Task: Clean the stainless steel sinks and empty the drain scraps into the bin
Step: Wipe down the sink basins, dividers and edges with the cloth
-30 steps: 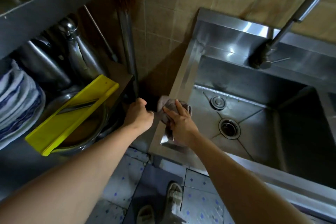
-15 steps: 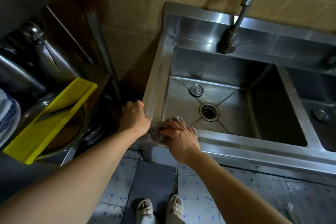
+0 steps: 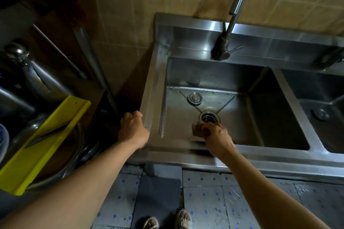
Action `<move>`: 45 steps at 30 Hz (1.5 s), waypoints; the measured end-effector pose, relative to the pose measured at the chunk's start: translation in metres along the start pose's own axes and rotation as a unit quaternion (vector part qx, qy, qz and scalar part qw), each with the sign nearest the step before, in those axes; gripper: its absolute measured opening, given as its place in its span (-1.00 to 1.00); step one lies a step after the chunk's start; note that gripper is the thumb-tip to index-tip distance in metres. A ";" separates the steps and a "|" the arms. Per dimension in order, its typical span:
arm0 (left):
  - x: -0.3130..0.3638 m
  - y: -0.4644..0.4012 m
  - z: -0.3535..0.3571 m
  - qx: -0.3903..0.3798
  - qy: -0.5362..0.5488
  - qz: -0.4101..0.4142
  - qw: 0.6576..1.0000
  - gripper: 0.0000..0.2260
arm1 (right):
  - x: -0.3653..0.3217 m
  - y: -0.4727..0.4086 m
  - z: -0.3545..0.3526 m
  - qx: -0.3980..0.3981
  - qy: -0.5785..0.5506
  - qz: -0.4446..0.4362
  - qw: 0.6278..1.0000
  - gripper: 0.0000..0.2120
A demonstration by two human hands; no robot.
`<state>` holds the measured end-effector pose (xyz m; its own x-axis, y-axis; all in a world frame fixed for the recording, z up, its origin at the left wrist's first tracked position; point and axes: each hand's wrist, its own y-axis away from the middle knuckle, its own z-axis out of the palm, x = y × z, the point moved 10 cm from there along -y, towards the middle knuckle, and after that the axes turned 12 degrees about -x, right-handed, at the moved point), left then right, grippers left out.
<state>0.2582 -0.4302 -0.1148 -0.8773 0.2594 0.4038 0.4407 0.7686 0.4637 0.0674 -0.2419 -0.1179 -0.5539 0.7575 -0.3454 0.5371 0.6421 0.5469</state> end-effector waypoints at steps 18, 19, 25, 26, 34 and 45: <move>0.110 -0.138 -0.053 0.067 -0.049 0.116 0.990 -0.60 | -0.079 -0.165 -0.050 0.001 -0.516 -0.085 0.852 -0.69; 0.116 -0.149 -0.054 0.070 -0.059 0.118 0.989 -0.58 | -0.080 -0.180 -0.050 0.001 -0.537 -0.085 0.839 -0.68; 0.146 -0.204 -0.058 0.099 -0.130 0.146 0.976 -0.53 | -0.103 -0.269 -0.053 -0.004 -0.630 -0.100 0.770 -0.65; 0.148 -0.213 -0.057 0.098 -0.140 0.147 0.974 -0.54 | -0.112 -0.281 -0.054 0.000 -0.632 -0.114 0.766 -0.63; 0.139 -0.232 -0.057 0.195 -0.154 0.228 0.941 -0.67 | -0.151 -0.306 -0.048 0.095 -0.568 -0.201 0.793 -0.61; 0.136 -0.238 -0.054 0.190 -0.132 0.209 0.950 -0.57 | -0.092 -0.384 0.066 -0.030 -0.618 -0.048 0.784 -0.68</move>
<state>0.0439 -0.6089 -0.1277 -0.6796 0.6882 0.2542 0.7052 0.7083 -0.0323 -0.0458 -0.5505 -0.3464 0.4696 0.2647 -0.8423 0.4787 0.7253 0.4948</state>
